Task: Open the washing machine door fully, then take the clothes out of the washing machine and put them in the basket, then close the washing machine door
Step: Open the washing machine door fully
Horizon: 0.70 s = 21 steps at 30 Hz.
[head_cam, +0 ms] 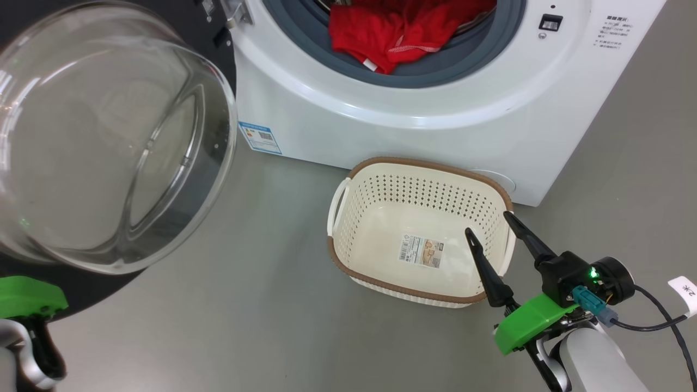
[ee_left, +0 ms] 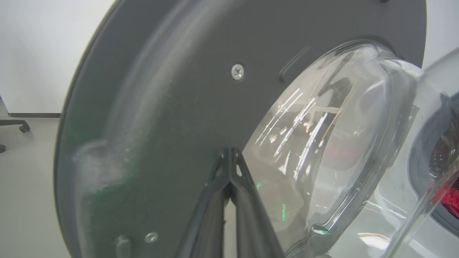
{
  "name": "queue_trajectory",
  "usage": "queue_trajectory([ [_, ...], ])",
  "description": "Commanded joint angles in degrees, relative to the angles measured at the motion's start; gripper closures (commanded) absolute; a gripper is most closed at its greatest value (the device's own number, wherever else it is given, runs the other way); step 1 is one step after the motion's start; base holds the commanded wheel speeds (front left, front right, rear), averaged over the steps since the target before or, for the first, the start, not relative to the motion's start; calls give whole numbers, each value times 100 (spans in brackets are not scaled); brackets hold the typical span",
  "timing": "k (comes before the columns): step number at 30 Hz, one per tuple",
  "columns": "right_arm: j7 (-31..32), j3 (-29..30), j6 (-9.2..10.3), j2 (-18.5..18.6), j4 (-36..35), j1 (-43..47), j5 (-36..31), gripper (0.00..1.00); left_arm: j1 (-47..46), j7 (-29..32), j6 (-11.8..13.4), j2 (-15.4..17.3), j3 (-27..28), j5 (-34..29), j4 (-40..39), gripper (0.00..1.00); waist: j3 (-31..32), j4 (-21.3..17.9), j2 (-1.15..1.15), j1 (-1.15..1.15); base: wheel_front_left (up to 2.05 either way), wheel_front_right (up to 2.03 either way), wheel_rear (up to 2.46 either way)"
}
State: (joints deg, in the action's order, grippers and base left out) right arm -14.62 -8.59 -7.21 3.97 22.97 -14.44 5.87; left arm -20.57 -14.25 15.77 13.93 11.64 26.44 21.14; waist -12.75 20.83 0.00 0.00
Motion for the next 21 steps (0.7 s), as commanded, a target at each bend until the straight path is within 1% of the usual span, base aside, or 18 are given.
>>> queue_trajectory([
  [1, -38, -150, -28, -1, -132, -189, -53, 0, -219, -52, 28, 375, 304, 48, -53, 100, -31, -25, 0, 0, 0, 0, 0],
  [8, -38, -180, -28, 43, -122, -248, -49, 0, -302, -64, -3, 482, 459, 86, 151, 100, -96, -129, 0, 0, 0, 0, 0],
  [15, -38, -156, -28, 38, -115, -279, -28, 0, -232, -69, -42, 464, 558, 130, 107, 100, -31, -231, 0, 0, 0, 0, 0],
  [16, -38, -160, -28, 32, -113, -280, -22, 0, -194, -69, -32, 451, 560, 127, 65, 97, -6, -252, 0, 0, 0, 0, 0],
  [17, -38, -154, -28, 26, -119, -279, -15, 0, -155, -69, -27, 437, 559, 122, 0, 91, 14, -268, 0, 0, 0, 0, 0],
  [18, -38, -153, -28, 20, -120, -272, -9, 0, -107, -70, -20, 422, 555, 112, -83, 82, 42, -287, 0, 0, 0, 0, 0],
  [20, -38, -139, -28, 6, -122, -255, 5, 0, 10, -70, 3, 394, 533, 69, -307, 69, 99, -324, 0, 0, 0, 0, 0],
  [21, -38, -128, -28, -2, -125, -243, 10, 0, 93, -69, 37, 424, 465, -44, -427, 59, 131, -342, 0, 0, 0, 0, 0],
])
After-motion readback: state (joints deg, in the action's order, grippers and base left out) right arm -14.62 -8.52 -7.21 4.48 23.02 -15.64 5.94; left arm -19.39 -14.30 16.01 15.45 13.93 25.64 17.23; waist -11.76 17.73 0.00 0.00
